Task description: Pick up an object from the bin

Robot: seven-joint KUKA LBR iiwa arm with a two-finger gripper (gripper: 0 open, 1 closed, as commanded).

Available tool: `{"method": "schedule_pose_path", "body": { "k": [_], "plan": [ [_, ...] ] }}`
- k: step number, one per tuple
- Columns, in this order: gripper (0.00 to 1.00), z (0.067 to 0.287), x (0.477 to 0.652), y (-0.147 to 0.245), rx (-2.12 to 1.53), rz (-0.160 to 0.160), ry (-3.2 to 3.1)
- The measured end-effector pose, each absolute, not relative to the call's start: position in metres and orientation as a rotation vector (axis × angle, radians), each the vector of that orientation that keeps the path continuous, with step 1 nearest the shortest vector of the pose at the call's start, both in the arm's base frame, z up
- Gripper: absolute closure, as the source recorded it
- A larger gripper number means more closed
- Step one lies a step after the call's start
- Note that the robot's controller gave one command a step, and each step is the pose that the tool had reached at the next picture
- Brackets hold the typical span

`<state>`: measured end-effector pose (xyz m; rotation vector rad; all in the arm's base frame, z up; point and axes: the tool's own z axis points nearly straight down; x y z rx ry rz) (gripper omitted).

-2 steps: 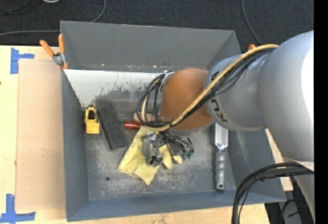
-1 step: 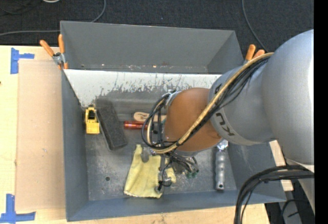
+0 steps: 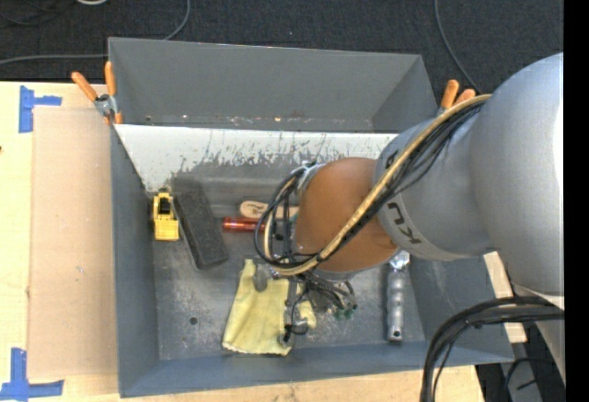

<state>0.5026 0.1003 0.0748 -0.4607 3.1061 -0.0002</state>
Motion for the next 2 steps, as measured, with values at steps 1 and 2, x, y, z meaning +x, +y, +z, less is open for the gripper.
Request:
{"method": "schedule_pose_path", "body": {
  "k": [1,2],
  "plan": [
    [0.00,0.094,0.511,0.088,-0.550,0.000,3.091],
    [0.00,0.069,0.505,0.094,-0.526,0.000,3.102]
  ]
}}
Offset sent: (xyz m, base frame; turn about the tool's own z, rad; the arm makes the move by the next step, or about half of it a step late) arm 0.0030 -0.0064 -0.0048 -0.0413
